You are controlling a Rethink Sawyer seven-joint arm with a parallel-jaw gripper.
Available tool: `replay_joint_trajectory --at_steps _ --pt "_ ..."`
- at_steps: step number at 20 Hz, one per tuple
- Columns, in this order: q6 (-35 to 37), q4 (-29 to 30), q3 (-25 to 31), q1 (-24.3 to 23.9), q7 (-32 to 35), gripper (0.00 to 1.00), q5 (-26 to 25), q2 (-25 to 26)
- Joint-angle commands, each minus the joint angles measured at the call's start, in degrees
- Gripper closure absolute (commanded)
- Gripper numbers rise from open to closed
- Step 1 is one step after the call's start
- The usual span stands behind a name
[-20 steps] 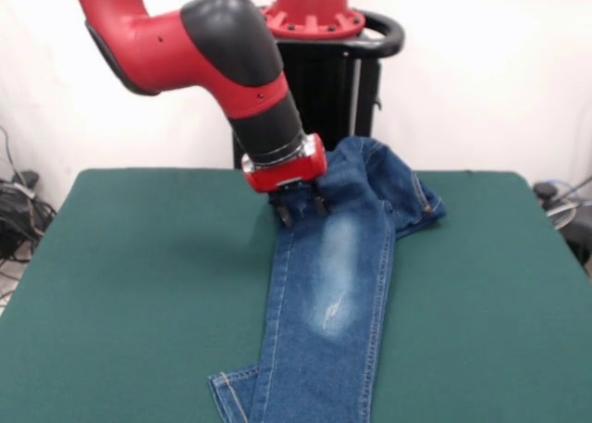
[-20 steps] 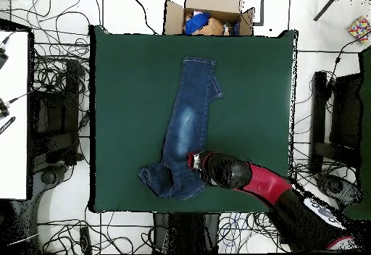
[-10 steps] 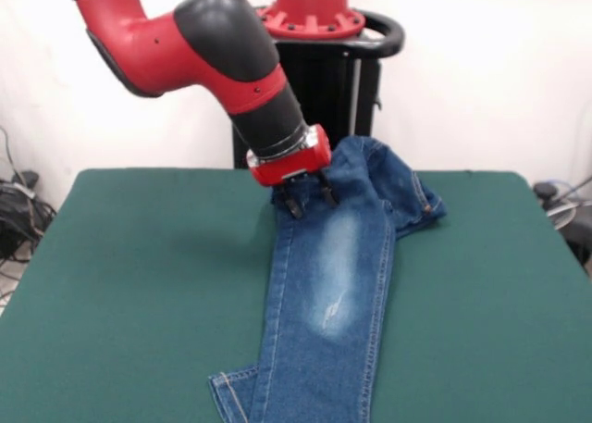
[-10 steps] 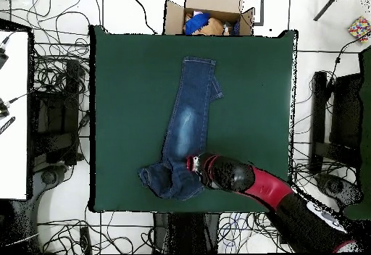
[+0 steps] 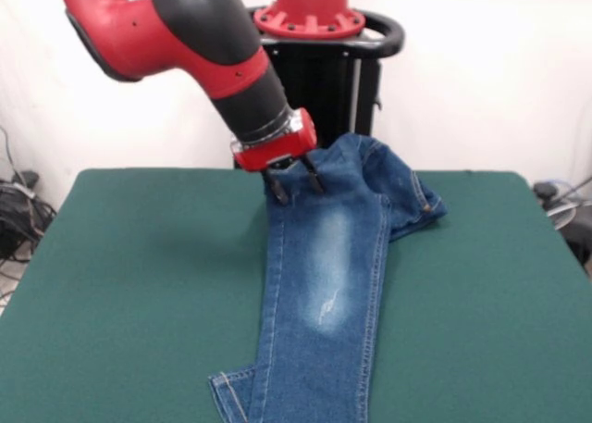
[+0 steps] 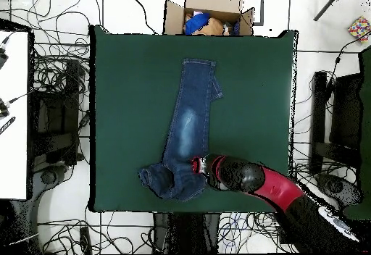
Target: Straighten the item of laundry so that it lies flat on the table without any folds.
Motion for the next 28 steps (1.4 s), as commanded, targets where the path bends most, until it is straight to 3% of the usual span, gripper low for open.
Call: replay_joint_trajectory --at_steps 1,28 --pt "11.49 -3.4 4.23 0.3 -2.81 0.0 -0.17 -3.77" --pt "14.88 -14.08 4.01 -2.17 -8.17 0.0 -5.38 6.81"
